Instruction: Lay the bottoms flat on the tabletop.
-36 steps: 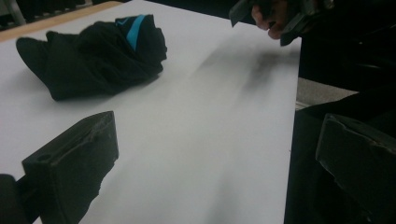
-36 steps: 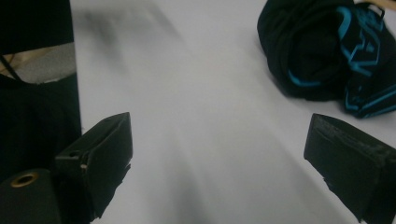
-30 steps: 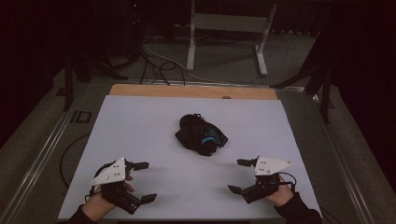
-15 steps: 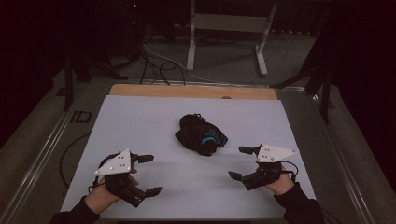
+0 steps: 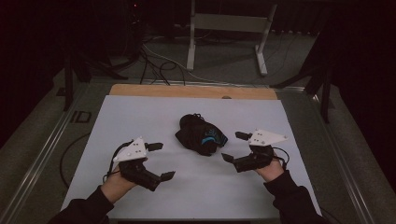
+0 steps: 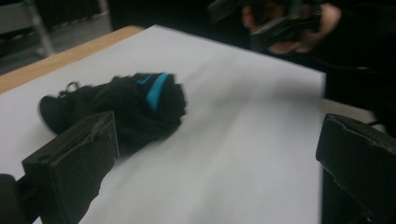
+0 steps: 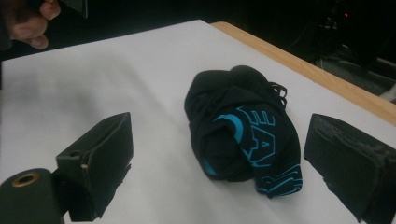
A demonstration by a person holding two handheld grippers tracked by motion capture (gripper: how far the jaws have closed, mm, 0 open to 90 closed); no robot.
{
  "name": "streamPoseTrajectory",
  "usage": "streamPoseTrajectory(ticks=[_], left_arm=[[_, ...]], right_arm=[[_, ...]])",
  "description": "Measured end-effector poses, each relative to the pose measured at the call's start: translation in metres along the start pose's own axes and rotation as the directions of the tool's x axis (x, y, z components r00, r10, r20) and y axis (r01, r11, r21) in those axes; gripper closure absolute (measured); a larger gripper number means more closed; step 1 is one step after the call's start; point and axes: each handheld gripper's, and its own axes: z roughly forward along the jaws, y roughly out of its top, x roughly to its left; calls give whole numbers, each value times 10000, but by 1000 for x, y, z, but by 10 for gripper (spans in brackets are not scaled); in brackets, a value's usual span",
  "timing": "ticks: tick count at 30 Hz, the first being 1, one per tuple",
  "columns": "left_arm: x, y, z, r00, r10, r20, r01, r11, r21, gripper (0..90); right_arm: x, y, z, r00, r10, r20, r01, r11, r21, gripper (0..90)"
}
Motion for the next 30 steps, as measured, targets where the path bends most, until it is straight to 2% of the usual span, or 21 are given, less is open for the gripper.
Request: streamPoseTrajectory(ticks=[4, 6, 8, 11, 12, 13, 15, 16, 18, 19, 23, 25, 27, 30], left_arm=[[1, 2, 13, 9991, 33, -412, -27, 9999, 144, 1], [2, 3, 21, 9976, 62, -693, -45, 9997, 248, 1], [3, 3, 28, 9963, 103, -852, -70, 9993, 380, 1], [3, 3, 39, 9889, 497, -1400, -398, 9966, 728, 1], [3, 2, 42, 9879, 487, -1472, -383, 9966, 732, 1], [4, 1, 46, 9877, 540, -1466, -432, 9962, 759, 1], [5, -1, 51, 9877, 640, -1423, -527, 9953, 814, 2], [5, -2, 56, 9867, 555, -1526, -412, 9946, 958, 2], [6, -3, 62, 9901, 80, -1403, 76, 9939, 1100, 7], [7, -4, 66, 9901, -45, -1404, 217, 9923, 1219, 10], [11, -10, 82, 9898, -97, -1419, 362, 9819, 1857, 51], [13, -15, 90, 9879, -101, -1546, 431, 9764, 2114, 63], [16, -19, 96, 9891, -137, -1467, 449, 9763, 2118, 82], [21, -24, 104, 9895, -43, -1445, 391, 9702, 2391, 157]], right_arm=[[-3, 0, 9, 9998, 139, 160, -141, 9998, 106, 86], [-4, -1, 14, 9994, 200, 274, -204, 9997, 149, 128], [-4, -2, 18, 9991, 315, 273, -320, 9993, 167, 128], [-2, -7, 29, 9986, 420, 306, -433, 9981, 444, 136], [-2, -7, 29, 9986, 420, 306, -433, 9981, 444, 136], [0, -11, 35, 9980, 252, 575, -290, 9974, 663, 150], [2, -12, 36, 9977, 261, 627, -302, 9974, 658, 165], [3, -14, 38, 9977, 283, 609, -326, 9970, 709, 183], [5, -19, 43, 9964, 329, 784, -388, 9964, 755, 231], [5, -21, 45, 9962, 363, 787, -423, 9962, 757, 243], [6, -27, 53, 9939, 487, 991, -576, 9944, 882, 322], [7, -29, 57, 9950, 477, 879, -562, 9937, 967, 407], [9, -31, 61, 9959, 388, 819, -476, 9931, 1076, 414], [11, -33, 66, 9958, 390, 830, -488, 9916, 1197, 428]])
